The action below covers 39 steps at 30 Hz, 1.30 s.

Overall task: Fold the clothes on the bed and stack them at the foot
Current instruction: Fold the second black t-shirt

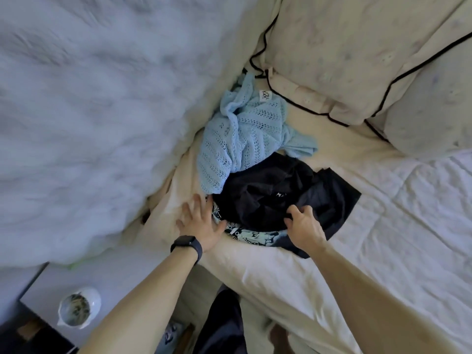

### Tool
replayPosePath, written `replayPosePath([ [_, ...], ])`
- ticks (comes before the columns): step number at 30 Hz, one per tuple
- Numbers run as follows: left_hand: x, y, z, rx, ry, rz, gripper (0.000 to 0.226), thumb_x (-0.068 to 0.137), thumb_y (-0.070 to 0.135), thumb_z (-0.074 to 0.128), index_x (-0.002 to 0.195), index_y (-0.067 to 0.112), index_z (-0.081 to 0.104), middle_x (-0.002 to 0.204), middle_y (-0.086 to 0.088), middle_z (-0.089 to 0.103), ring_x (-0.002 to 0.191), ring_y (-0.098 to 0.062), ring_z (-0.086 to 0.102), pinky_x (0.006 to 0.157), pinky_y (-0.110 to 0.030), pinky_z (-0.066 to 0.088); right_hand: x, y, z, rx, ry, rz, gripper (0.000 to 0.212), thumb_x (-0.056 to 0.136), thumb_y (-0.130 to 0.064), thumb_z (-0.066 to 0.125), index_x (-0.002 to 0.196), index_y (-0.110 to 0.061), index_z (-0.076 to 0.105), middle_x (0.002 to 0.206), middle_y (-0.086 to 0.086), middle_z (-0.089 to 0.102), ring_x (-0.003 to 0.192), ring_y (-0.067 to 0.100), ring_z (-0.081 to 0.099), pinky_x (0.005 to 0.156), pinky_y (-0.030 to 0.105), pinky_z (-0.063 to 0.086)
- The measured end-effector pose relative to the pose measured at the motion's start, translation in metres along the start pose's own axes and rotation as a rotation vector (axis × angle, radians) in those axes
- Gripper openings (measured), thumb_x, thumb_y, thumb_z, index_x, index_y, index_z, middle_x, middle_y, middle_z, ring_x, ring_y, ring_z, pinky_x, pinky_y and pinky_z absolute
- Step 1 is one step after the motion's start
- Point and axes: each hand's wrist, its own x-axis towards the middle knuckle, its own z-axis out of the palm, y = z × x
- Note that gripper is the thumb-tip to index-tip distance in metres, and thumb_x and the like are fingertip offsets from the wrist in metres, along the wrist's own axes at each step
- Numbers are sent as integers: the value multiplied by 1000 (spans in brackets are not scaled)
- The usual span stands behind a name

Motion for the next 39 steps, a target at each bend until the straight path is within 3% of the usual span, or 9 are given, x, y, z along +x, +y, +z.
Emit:
replayPosePath([
  [6, -44, 40, -72, -63, 79, 109, 73, 98, 43, 54, 158, 25, 18, 166, -12, 8, 149, -36, 20, 115, -51, 31, -73, 16, -96, 421, 316, -80, 1, 107, -18, 47, 106, -18, 48, 88, 5, 57, 77, 27, 57, 57, 31, 39],
  [11, -109, 145, -148, -97, 259, 554, 96, 85, 51, 70, 160, 29, 14, 164, -10, 15, 148, -31, 23, 115, -44, 31, -170, 41, -212, 470, 631, -330, 25, 103, -12, 56, 98, -34, 47, 90, -11, 57, 78, 14, 57, 67, 22, 44],
  [15, -174, 259, -208, 26, 283, 903, 106, 74, 51, 78, 157, 41, 13, 164, -9, 18, 144, -32, 29, 115, -48, 32, -247, 60, -305, 350, 919, -497, 6, 100, -18, 54, 104, -22, 55, 92, -9, 57, 76, 11, 52, 67, 23, 40],
  [18, -226, 336, -242, -10, 205, 1070, 54, 79, 38, 80, 128, 30, 58, 131, -4, 57, 123, -28, 53, 97, -32, 45, -299, 85, -367, 250, 1080, -547, 8, 98, -21, 57, 106, -19, 58, 93, -7, 58, 79, 14, 55, 69, 22, 42],
  [20, -264, 375, -259, -75, 197, 1113, 18, 85, 32, 76, 98, 30, 65, 93, 7, 67, 95, -20, 66, 76, -28, 48, -330, 111, -403, 201, 1164, -534, 7, 99, -19, 60, 106, -17, 59, 93, -5, 60, 81, 18, 58, 72, 27, 46],
  [26, -359, 448, -320, -48, 289, 1196, 14, 85, 14, 73, 85, 14, 58, 91, -9, 60, 65, -7, 57, 72, -33, 53, -383, 208, -487, 230, 1437, -334, 10, 98, -16, 64, 108, -16, 62, 100, 3, 64, 86, 25, 60, 75, 33, 43],
  [28, -382, 468, -331, 101, 333, 1240, 44, 81, 9, 75, 75, 34, 39, 95, -5, 53, 58, 6, 51, 59, -6, 40, -389, 230, -505, 287, 1494, -286, 13, 98, -20, 62, 111, -18, 60, 106, 4, 65, 93, 26, 60, 77, 30, 37],
  [33, -387, 497, -323, 335, 239, 988, 21, 88, 23, 72, 79, 6, 63, 71, -2, 58, 72, -17, 56, 67, -29, 39, -391, 274, -533, 494, 1569, -123, 14, 99, -25, 53, 111, -19, 58, 114, 7, 65, 97, 25, 55, 77, 32, 34],
  [39, -416, 541, -304, -95, 319, 1077, 22, 94, 25, 69, 76, 12, 63, 67, 3, 59, 65, -13, 56, 54, -19, 42, -365, 303, -499, 670, 1198, 85, 46, 98, -29, 57, 140, -14, 47, 139, 13, 58, 128, 35, 53, 98, 39, 44],
])
